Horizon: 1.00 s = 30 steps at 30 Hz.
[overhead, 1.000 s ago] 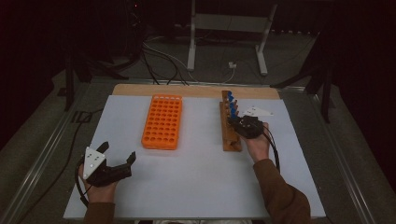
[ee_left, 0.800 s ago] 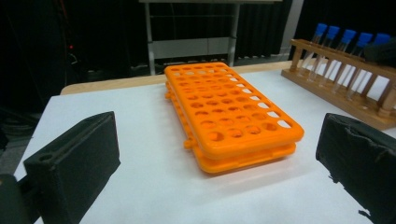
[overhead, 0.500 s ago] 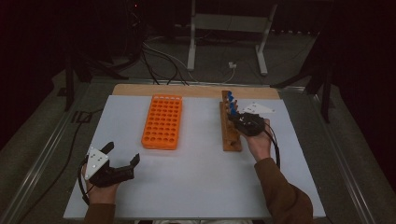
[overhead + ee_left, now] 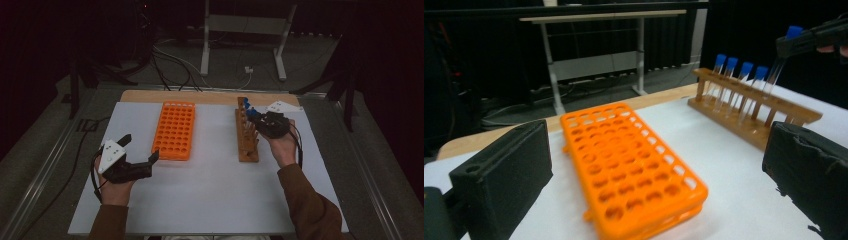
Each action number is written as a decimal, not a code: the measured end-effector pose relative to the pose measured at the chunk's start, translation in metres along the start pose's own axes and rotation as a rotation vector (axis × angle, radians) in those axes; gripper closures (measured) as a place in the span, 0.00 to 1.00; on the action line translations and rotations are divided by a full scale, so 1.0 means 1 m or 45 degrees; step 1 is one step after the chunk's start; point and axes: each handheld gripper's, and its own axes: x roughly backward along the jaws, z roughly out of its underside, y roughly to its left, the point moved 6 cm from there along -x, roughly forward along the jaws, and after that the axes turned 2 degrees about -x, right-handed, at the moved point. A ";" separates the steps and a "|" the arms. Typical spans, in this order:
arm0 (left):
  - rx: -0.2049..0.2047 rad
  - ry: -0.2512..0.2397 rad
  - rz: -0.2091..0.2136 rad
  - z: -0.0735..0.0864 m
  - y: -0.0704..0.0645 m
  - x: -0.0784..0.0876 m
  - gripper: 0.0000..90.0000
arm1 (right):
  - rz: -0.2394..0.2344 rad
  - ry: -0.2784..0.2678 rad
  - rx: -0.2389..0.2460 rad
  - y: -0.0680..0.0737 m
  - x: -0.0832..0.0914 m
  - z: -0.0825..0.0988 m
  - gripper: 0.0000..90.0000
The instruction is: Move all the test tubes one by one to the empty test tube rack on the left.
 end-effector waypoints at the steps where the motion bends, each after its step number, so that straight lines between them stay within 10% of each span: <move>1: 0.005 0.009 0.004 -0.003 -0.001 -0.003 0.01 | -0.004 -0.003 -0.002 0.001 0.001 -0.002 0.85; 10: 0.056 0.004 0.084 -0.015 -0.015 -0.037 0.01 | -0.042 -0.012 -0.021 0.009 0.007 -0.016 0.85; 30: -0.007 0.083 0.285 -0.021 -0.065 -0.104 0.06 | -0.229 0.039 -0.022 0.065 -0.019 -0.024 0.85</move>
